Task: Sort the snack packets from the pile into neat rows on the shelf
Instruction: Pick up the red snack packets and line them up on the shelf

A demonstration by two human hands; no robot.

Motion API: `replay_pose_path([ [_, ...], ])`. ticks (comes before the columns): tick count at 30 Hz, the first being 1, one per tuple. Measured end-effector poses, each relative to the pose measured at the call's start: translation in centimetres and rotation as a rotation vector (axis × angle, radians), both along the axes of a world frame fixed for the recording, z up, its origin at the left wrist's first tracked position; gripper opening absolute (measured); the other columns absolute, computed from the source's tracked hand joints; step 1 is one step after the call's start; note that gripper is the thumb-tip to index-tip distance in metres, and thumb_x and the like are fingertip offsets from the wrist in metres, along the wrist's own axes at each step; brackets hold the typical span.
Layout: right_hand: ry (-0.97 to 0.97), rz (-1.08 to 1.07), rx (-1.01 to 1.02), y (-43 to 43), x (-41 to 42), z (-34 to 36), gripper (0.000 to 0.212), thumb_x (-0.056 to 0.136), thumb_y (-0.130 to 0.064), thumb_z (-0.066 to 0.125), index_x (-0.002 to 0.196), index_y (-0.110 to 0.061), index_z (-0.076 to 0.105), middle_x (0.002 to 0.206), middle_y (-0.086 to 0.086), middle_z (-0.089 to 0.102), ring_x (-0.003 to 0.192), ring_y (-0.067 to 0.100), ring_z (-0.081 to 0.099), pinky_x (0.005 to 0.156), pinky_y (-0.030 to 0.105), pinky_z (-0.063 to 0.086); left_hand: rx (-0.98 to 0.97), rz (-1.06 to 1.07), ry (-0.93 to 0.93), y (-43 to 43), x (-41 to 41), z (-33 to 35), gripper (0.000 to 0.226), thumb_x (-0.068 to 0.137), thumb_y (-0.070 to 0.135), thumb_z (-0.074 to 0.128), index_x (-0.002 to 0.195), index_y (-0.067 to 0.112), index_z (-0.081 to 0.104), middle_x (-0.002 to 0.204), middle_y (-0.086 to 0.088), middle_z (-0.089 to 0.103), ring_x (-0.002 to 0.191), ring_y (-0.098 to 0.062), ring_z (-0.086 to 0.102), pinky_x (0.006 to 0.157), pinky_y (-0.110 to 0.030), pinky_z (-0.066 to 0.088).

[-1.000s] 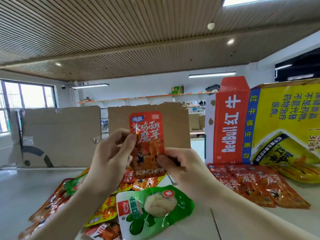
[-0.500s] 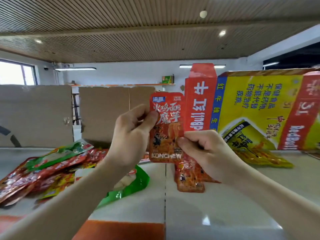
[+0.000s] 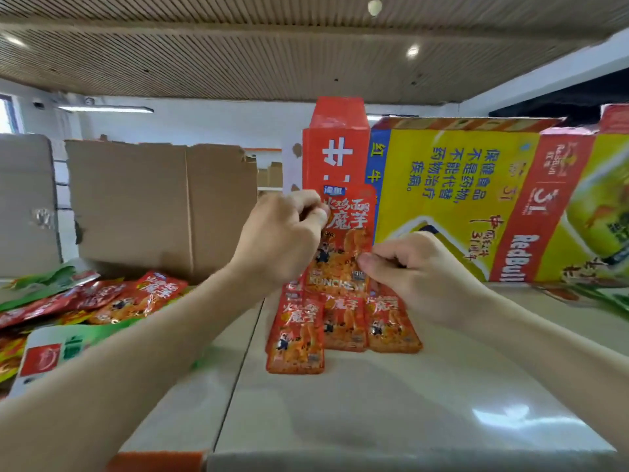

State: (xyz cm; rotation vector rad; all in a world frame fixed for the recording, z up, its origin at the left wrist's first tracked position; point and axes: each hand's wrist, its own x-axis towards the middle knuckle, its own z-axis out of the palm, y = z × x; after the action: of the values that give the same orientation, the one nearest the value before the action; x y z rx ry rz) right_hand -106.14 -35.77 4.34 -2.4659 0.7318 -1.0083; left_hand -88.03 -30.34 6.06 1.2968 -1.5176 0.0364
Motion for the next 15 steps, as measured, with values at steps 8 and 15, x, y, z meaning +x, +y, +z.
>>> replay_pose_path([
  [8,0.113,-0.102,0.097,-3.6,0.3,-2.1,0.055,0.100,-0.029,0.053,0.051,-0.018,0.031,0.043,-0.006,0.026,0.043,0.012,0.024,0.044,0.021,0.026,0.222,0.194,-0.167,-4.0,1.1,-3.7,0.044,0.103,0.033,0.042,0.063,0.015,0.043,0.059,0.006,0.049,0.054,-0.016,0.045,0.053,-0.029,0.035],
  [15,0.317,-0.143,0.128,-2.8,-0.1,-3.2,0.050,0.098,-0.035,0.050,0.064,0.001,0.051,0.037,-0.006,0.031,0.039,0.010,0.033,0.047,0.020,0.033,0.386,0.326,-0.492,-4.2,1.1,-6.0,0.031,0.100,0.043,0.043,0.083,0.022,0.059,0.088,0.005,0.063,0.078,-0.019,0.058,0.065,-0.032,0.049],
])
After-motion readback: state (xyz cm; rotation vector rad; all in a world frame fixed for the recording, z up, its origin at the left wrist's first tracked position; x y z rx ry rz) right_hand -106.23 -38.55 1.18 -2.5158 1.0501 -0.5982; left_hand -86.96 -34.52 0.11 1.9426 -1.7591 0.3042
